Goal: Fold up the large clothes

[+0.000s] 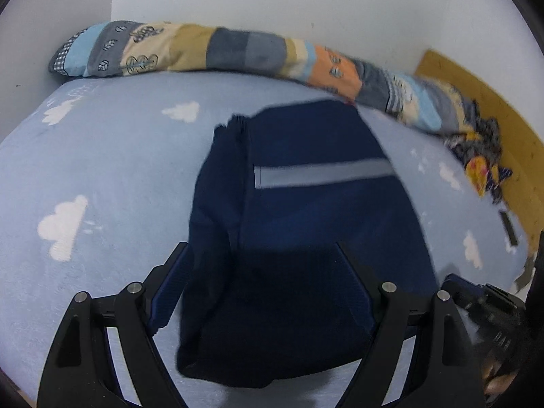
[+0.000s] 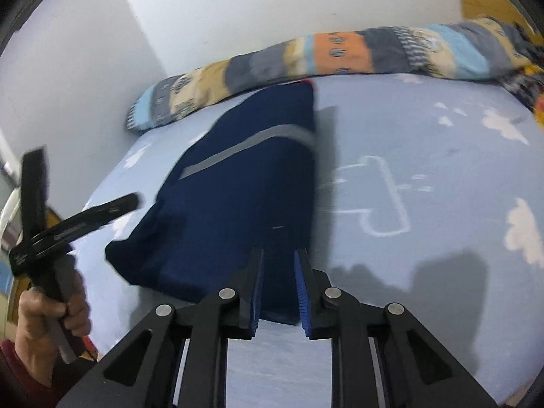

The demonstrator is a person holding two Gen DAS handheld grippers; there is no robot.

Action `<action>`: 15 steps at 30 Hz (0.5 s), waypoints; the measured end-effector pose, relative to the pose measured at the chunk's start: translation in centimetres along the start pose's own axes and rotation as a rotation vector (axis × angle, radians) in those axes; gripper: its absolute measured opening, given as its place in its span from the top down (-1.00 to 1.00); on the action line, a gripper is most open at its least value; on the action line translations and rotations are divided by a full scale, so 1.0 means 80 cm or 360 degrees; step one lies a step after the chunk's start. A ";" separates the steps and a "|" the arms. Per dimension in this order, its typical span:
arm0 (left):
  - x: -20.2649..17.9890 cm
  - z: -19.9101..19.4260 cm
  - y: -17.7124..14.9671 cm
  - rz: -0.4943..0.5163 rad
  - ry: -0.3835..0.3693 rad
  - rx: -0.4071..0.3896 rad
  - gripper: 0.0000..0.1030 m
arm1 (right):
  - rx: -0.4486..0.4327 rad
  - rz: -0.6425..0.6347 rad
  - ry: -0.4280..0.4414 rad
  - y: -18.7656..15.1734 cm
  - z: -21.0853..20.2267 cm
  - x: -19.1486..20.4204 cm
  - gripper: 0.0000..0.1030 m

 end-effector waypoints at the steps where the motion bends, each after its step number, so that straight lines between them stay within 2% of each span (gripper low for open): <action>1: 0.000 0.005 -0.004 0.0016 0.0020 0.0020 -0.60 | 0.0037 -0.0056 -0.0022 -0.009 0.011 0.005 0.66; 3: 0.003 0.018 -0.013 0.0034 0.0078 0.0072 -0.60 | 0.0159 -0.0212 -0.0096 -0.029 0.051 0.011 0.66; 5: 0.007 0.024 -0.021 0.0039 0.0103 0.0105 -0.60 | 0.0269 -0.0193 -0.0073 -0.048 0.077 0.008 0.69; 8: 0.008 0.020 -0.022 0.0047 0.0118 0.0089 -0.60 | 0.0362 -0.0207 -0.0046 -0.037 0.075 0.012 0.67; 9: 0.006 0.015 -0.020 0.0047 0.0104 0.0072 -0.60 | 0.0366 -0.0167 0.0020 -0.027 0.063 0.013 0.67; 11: 0.000 0.011 -0.015 0.0047 0.0076 0.0042 -0.60 | 0.0241 -0.0096 0.0132 0.009 0.037 0.010 0.63; 15: -0.018 0.008 -0.006 0.0078 0.0040 0.0000 -0.60 | 0.0037 -0.0050 0.0006 0.102 0.020 -0.031 0.59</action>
Point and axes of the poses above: each gripper's, at about its wrist camera, not at the fingertips, and z roughly the way its jaws point, x to its left, y to its top, the point moved 9 cm from there along z, roughly the way its jaws point, and after that the axes turned 5 degrees about y, right-handed, at the moved point
